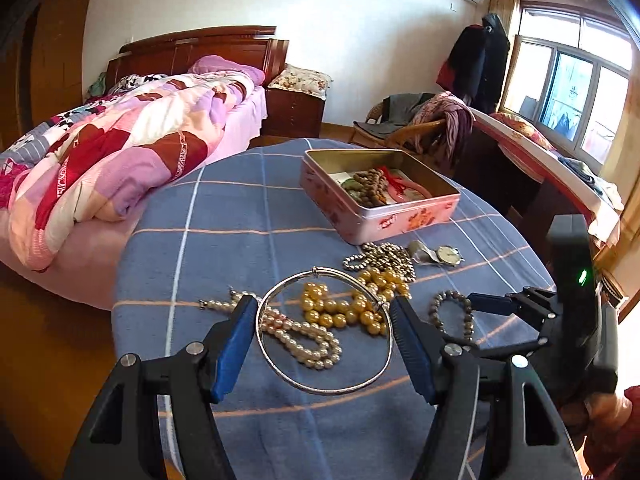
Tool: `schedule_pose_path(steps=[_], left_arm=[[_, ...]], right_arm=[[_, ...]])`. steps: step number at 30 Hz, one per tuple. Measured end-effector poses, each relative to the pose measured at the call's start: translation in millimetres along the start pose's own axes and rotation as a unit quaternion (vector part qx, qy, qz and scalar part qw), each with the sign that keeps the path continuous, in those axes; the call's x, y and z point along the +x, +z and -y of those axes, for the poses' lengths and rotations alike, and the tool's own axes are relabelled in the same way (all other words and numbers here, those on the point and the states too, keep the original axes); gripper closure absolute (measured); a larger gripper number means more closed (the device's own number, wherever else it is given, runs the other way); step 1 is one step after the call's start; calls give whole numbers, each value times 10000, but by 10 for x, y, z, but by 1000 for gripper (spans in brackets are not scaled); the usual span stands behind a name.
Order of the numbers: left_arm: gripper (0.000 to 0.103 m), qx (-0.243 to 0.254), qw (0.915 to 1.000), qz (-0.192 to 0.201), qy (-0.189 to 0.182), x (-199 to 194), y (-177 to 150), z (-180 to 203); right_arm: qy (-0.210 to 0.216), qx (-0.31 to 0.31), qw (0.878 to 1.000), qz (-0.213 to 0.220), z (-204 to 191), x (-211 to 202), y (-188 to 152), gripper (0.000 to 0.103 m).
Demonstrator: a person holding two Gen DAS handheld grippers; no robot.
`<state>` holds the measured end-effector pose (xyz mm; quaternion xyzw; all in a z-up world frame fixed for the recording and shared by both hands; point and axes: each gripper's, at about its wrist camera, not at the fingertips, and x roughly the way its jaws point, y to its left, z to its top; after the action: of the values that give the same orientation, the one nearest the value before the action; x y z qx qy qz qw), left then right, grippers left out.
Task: Organize jewelry
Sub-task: 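Grasp the silver bangle with the left tool while the right grasps the dark bead bracelet, then carry the bangle and bead bracelet into the pink tin and open both tools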
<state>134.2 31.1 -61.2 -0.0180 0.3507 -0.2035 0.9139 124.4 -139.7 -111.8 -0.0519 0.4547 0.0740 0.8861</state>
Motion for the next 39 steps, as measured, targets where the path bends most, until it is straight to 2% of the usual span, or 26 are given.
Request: schedule_pose_path(steps=[3, 6, 7, 11, 15, 20, 29, 39], left_arm=[[35, -24, 10000, -34, -8, 30, -1, -17], [35, -35, 10000, -79, -33, 64, -10, -14], [35, -39, 9999, -92, -43, 76, -9, -10], [35, -40, 9999, -120, -64, 99, -8, 10], [35, -19, 9999, -116, -44, 95, 0, 5], [35, -108, 9999, -118, -27, 113, 29, -26], [35, 23, 9999, -4, -128, 121, 145, 83], [35, 209, 9985, 455, -216, 191, 586, 216]], right_arm=[[36, 19, 10000, -2, 21, -17, -1, 30], [1, -4, 10000, 25, 95, -62, -13, 60], [18, 16, 10000, 29, 127, -72, -17, 78], [139, 180, 9997, 57, 246, -87, -4, 89], [459, 506, 9975, 155, 374, -120, -29, 90], [856, 921, 9903, 587, 547, -349, -3, 90], [694, 1056, 9871, 985, 665, -550, 177, 90], [691, 1176, 9786, 1544, 981, -713, 576, 90]])
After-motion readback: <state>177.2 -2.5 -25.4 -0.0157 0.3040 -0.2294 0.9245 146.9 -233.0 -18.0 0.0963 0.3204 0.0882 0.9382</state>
